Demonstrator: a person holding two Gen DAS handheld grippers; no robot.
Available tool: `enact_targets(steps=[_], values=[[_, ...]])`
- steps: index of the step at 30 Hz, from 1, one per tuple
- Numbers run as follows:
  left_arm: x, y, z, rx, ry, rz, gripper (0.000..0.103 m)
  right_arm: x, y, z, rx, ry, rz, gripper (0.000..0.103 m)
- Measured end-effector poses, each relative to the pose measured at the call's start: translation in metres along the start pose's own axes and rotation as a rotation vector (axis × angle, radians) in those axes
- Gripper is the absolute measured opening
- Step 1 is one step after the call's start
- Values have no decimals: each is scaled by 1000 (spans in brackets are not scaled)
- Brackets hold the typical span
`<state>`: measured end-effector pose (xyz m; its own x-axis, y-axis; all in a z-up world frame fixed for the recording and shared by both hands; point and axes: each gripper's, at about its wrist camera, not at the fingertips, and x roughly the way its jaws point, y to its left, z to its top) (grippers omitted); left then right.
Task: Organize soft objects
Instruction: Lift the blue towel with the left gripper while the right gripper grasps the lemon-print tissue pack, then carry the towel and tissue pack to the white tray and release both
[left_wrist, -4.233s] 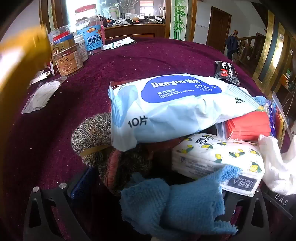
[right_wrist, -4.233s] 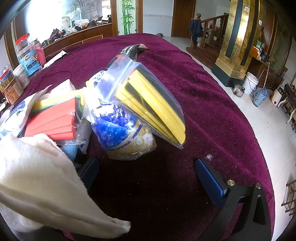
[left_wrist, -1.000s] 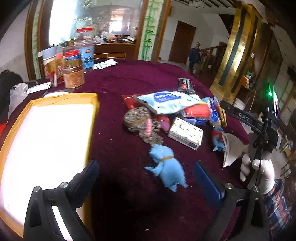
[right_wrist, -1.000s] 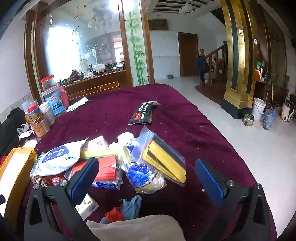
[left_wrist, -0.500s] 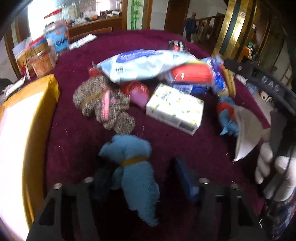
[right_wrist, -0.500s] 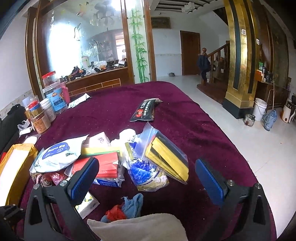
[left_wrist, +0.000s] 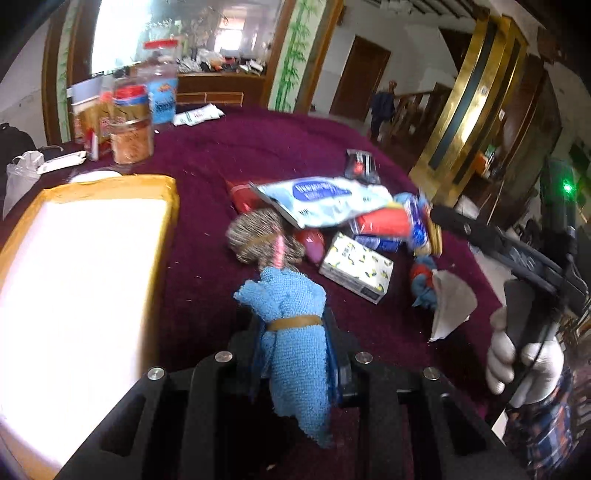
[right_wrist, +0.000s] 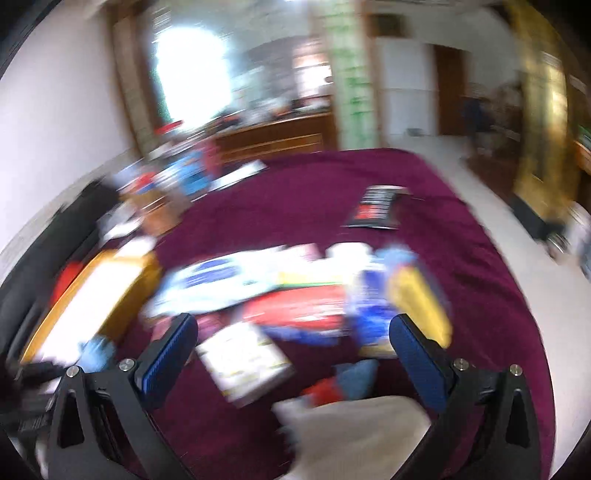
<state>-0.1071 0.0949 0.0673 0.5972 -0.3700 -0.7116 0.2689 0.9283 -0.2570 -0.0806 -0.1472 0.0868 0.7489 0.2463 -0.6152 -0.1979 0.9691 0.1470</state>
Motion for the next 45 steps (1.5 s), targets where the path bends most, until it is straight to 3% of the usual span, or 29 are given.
enact_targets(steps=[3, 8, 16, 18, 20, 21, 25, 35, 45], values=[[-10, 11, 1, -31, -16, -7, 28, 17, 31, 3, -144, 121, 58, 103], [-20, 22, -3, -52, -20, 8, 28, 65, 47, -7, -244, 280, -3, 103], [-21, 23, -12, -34, 14, 62, 28, 101, 57, -18, -268, 359, -46, 101], [-21, 17, -13, -13, 13, 82, 28, 107, 58, -19, -275, 374, -57, 93], [-24, 11, -15, 14, 5, 108, 28, 110, 59, -22, -271, 393, -61, 79], [-25, 9, -15, 27, -2, 126, 28, 112, 58, -23, -269, 402, -69, 66], [-31, 7, -15, 53, -23, 168, 28, 104, 58, -23, -250, 389, -66, 59], [-41, 15, -12, 72, -66, 237, 28, 49, 61, -16, -200, 303, -50, 59], [-50, 31, -9, 43, -84, 248, 28, 29, 112, 11, -216, 256, 57, 59]])
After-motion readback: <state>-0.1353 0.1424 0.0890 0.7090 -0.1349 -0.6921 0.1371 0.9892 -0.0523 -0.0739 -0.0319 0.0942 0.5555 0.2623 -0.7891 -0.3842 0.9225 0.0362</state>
